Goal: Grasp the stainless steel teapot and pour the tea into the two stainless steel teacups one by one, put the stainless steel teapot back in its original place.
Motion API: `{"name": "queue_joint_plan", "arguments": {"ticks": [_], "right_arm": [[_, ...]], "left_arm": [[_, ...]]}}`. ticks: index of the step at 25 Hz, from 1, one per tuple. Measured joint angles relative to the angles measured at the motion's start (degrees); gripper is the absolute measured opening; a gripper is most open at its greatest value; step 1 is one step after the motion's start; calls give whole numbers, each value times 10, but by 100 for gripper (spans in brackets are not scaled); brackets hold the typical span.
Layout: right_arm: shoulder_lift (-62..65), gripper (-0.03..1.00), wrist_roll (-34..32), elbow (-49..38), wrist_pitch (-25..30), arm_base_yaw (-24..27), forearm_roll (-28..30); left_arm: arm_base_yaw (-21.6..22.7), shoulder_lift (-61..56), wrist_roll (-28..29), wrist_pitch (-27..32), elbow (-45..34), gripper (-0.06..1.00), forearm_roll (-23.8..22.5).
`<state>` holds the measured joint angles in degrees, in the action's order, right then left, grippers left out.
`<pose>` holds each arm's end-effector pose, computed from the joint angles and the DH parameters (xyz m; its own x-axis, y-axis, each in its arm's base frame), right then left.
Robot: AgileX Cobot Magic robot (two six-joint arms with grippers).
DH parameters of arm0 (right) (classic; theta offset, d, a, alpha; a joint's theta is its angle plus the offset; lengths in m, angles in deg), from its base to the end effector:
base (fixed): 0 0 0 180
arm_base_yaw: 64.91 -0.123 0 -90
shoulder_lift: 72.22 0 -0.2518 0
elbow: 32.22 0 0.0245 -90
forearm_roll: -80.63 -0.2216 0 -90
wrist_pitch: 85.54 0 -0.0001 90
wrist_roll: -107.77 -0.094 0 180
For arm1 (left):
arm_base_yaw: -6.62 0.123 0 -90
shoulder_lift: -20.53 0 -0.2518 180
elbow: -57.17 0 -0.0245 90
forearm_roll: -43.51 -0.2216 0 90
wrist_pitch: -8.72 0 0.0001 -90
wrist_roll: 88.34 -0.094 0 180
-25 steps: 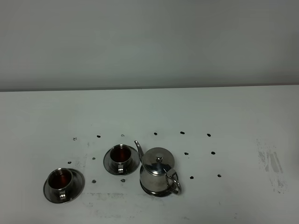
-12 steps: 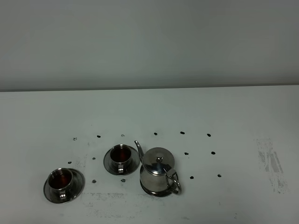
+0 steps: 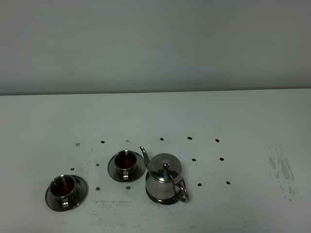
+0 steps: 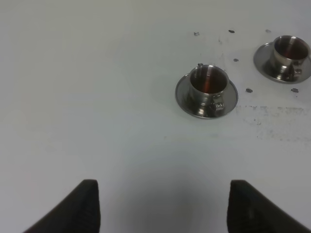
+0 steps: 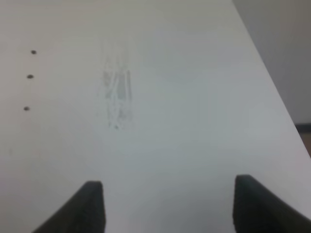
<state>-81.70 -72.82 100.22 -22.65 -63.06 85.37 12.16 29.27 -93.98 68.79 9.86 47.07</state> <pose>0.0053 -0.0071 0.2588 -0.4999 -0.0113 -0.8660 0.0823 0.9948 -0.0604 0.0060 -0.0045 0.2640 -0.4397 0.0249 -0.8978 -0.0187 0.9991 0.0369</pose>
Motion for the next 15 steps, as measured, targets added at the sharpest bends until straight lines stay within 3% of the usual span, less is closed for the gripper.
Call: {"name": "queue_joint_plan", "arguments": {"ticks": [15], "right_arm": [[5, 58, 31, -8, -8, 0, -19]], "left_arm": [[0, 0, -1, 0, 0, 61, 0]]}}
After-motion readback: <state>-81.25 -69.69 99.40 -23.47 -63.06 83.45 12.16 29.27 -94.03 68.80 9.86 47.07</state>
